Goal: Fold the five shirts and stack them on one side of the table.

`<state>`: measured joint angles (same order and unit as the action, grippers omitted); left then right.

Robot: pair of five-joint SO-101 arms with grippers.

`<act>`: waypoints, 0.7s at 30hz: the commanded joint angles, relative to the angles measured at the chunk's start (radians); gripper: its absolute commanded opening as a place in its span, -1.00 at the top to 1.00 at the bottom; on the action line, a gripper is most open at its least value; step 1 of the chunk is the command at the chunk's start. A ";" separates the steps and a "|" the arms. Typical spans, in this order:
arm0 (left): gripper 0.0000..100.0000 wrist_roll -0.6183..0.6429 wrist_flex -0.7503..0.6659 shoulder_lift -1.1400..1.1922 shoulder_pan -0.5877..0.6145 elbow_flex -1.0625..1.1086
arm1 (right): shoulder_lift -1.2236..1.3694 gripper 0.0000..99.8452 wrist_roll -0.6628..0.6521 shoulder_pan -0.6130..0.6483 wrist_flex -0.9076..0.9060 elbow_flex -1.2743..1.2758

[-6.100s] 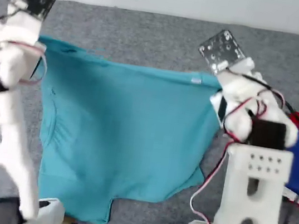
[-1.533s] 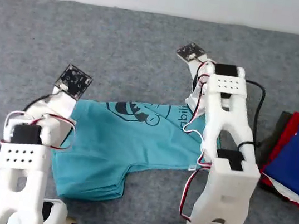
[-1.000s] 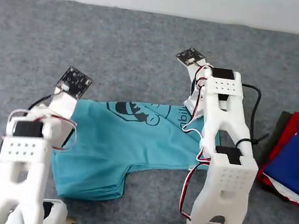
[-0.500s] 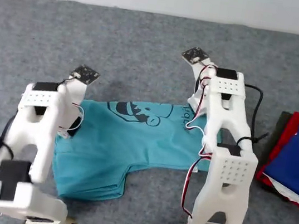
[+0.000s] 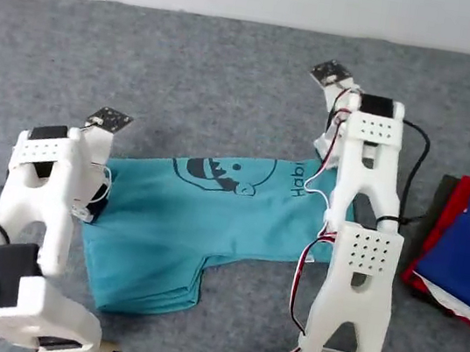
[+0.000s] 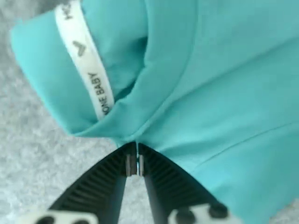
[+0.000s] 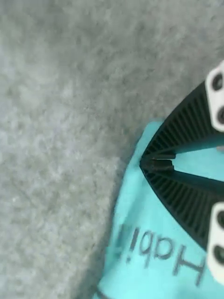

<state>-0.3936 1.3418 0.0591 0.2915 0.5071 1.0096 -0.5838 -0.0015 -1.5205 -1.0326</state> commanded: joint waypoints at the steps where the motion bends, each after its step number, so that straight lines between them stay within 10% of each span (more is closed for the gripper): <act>1: 0.97 -0.011 0.035 -0.109 -0.020 -0.053 | -0.013 0.98 0.008 0.035 -0.091 -0.149; 14: 0.97 0.097 0.054 -0.339 -0.127 -0.062 | -0.022 0.98 0.055 0.148 -0.278 -0.322; 21: 0.97 0.091 0.049 -0.368 0.114 -0.064 | -0.136 0.98 0.104 0.176 -0.280 -0.130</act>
<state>-0.3000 1.3863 -0.2739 0.2900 0.4795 0.9927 -0.4933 0.1504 -1.7553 -1.2444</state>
